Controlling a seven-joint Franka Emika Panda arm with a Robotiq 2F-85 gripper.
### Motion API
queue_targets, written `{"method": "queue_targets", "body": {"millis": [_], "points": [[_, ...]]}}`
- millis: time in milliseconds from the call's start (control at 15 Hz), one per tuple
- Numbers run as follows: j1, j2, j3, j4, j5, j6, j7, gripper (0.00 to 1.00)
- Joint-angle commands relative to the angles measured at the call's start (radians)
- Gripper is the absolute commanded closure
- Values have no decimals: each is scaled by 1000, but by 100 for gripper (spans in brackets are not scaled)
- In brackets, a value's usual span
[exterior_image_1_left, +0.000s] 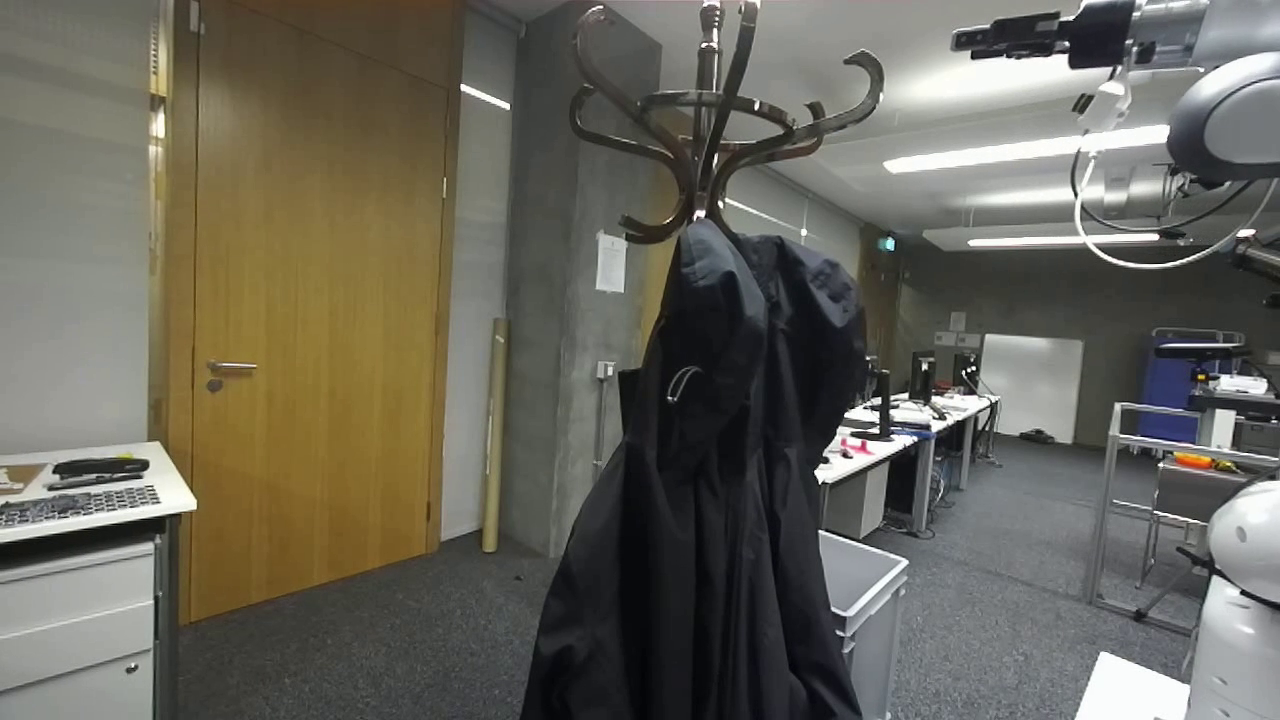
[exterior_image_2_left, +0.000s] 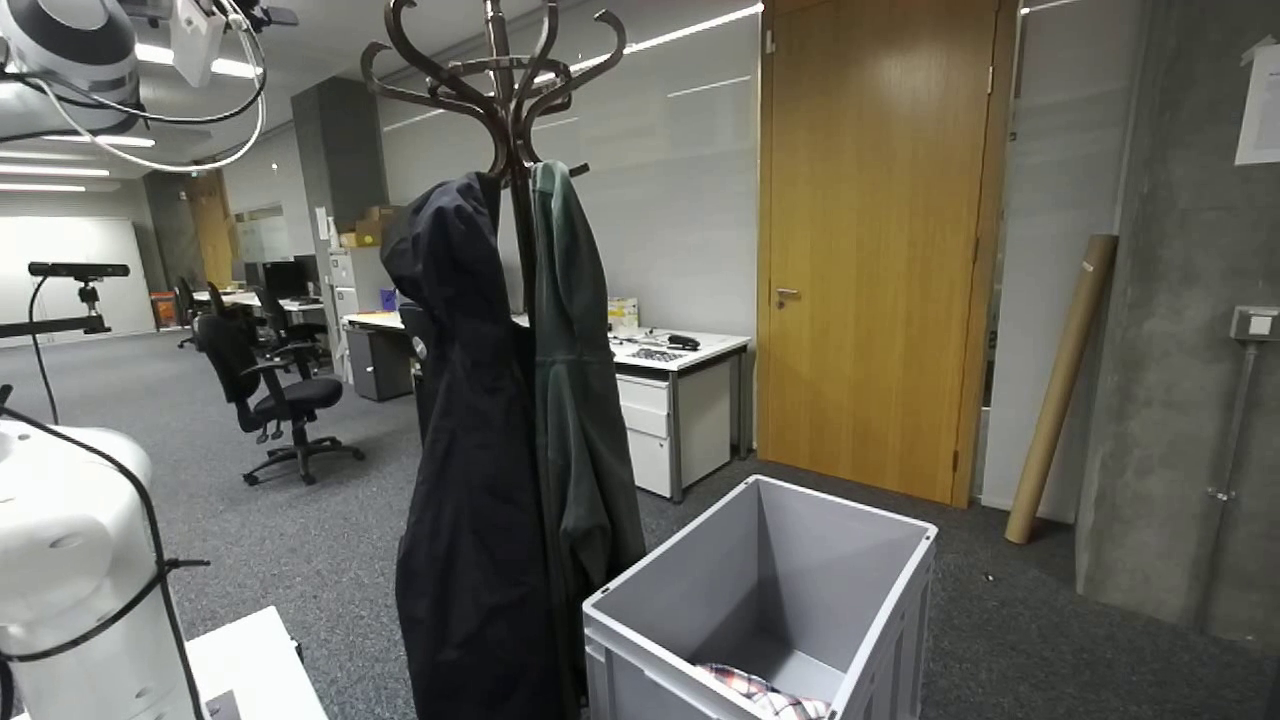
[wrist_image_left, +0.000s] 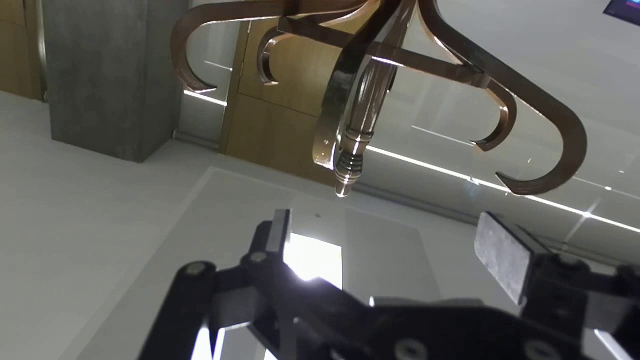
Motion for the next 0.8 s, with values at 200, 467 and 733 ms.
{"method": "queue_targets", "body": {"millis": [200, 467, 733], "points": [[84, -123, -62, -68, -55, -174, -44, 0], [115, -209, -95, -130, -67, -266, -64, 0], [159, -277, -130, -207, -85, -284, -115, 0]]}}
